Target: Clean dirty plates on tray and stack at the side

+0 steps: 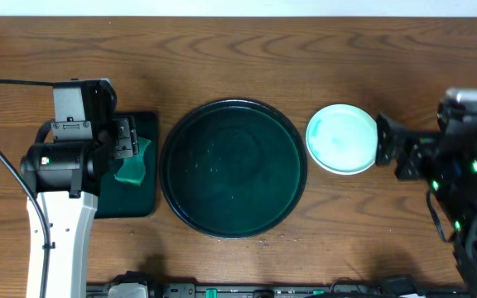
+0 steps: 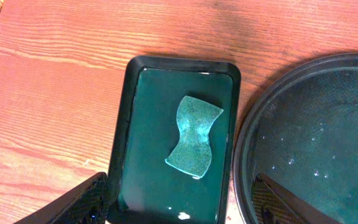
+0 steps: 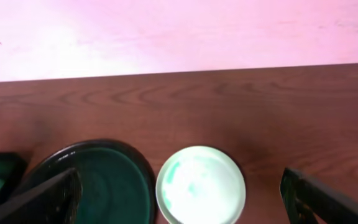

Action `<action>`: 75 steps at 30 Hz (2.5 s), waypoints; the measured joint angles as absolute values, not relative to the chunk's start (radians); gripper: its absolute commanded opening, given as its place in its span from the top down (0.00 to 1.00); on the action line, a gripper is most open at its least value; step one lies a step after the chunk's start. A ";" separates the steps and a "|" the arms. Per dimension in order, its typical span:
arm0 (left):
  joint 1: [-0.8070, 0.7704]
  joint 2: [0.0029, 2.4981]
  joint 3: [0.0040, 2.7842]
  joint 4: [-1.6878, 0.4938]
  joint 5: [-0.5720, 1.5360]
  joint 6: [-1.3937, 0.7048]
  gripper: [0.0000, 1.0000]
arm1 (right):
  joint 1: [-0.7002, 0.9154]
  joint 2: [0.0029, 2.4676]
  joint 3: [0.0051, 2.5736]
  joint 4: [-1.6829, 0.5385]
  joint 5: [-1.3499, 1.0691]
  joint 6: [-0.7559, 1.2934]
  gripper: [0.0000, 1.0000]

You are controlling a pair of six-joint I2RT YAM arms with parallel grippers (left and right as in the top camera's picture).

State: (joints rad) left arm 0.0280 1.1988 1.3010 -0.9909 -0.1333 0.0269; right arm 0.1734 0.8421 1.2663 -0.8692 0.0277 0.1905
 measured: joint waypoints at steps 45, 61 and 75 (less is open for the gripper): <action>0.028 1.199 1.300 -0.991 -0.132 0.027 0.26 | -0.036 0.014 0.009 -0.070 0.033 0.185 0.01; 0.028 1.199 1.300 -0.991 -0.132 0.027 0.26 | -0.036 0.013 0.009 -0.070 0.033 0.178 0.01; 0.028 1.199 1.300 -1.010 -0.132 0.027 0.25 | -0.036 0.013 0.009 -0.070 0.033 0.178 0.01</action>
